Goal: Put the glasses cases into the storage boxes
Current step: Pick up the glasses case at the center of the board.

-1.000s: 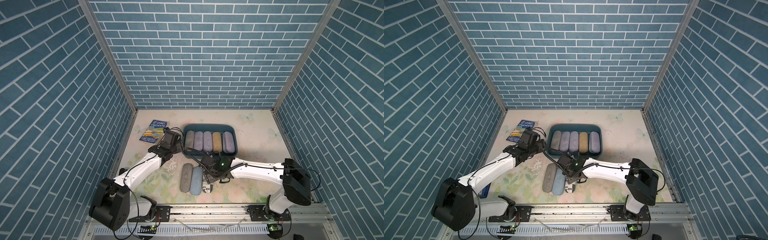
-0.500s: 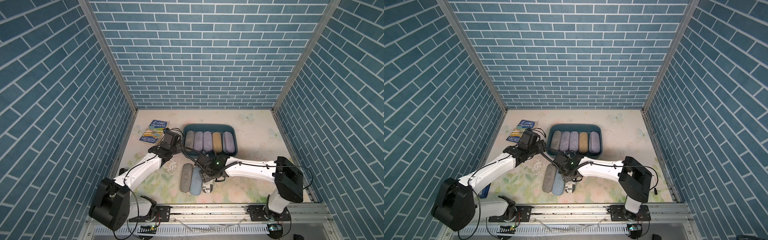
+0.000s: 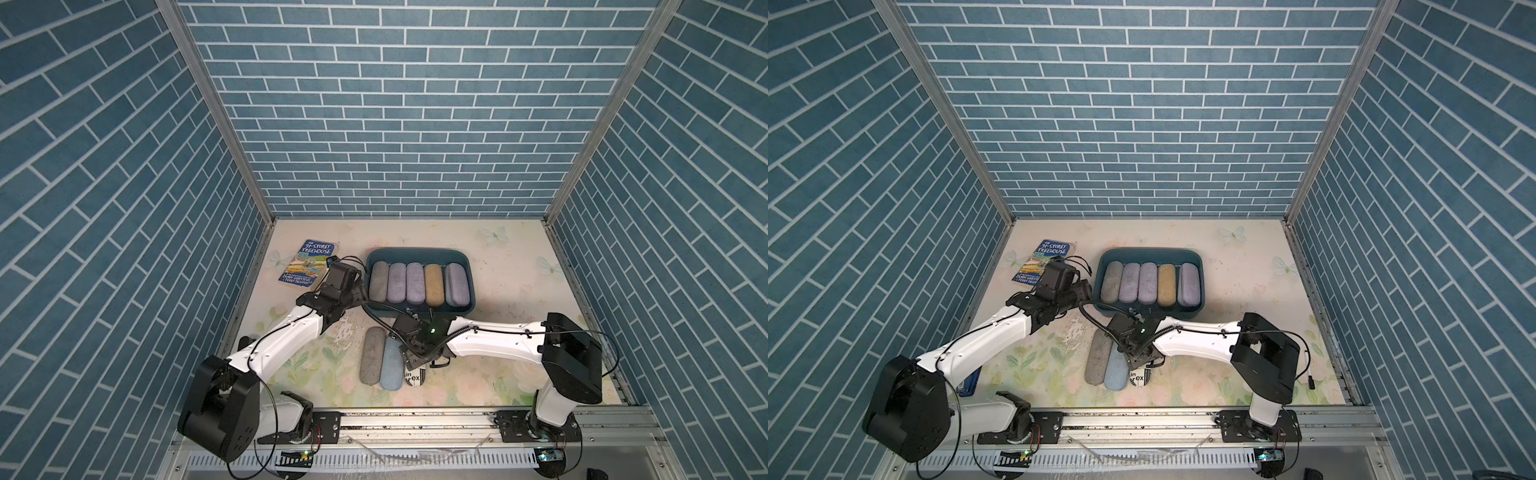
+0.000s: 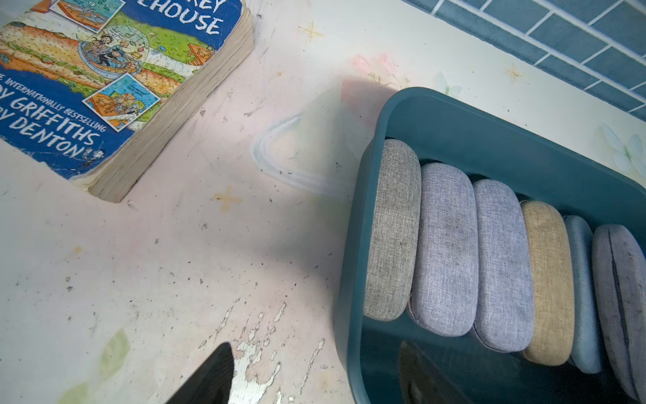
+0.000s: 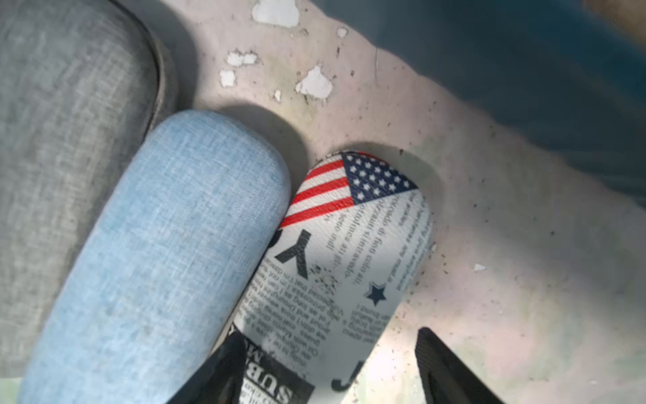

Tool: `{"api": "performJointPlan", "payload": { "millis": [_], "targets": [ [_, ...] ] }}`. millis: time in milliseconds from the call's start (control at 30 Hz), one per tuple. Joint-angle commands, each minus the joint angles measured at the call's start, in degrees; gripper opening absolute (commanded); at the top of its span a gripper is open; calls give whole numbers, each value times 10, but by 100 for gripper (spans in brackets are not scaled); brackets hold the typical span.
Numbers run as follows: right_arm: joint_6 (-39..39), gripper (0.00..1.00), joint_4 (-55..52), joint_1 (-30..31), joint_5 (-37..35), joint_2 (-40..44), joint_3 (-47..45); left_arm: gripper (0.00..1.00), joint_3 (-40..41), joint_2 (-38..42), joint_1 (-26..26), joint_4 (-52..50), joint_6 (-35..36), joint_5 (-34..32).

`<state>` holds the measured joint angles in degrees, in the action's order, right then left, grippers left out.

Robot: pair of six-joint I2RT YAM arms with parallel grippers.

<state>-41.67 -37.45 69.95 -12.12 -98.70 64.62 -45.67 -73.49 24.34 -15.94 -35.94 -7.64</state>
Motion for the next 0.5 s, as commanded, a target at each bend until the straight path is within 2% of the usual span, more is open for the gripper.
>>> {"api": "performJointPlan", "payload": {
  "millis": [0,267,467],
  "targets": [
    [-21,77,-33,3,-10,14,-25,76,10,10,-4,-4,8,-2],
    [-29,77,-50,3,-23,45,-36,76,12,8,-4,0,6,0],
    [-22,77,-21,3,-6,52,-25,76,12,6,-4,0,7,2]
  ]
}}
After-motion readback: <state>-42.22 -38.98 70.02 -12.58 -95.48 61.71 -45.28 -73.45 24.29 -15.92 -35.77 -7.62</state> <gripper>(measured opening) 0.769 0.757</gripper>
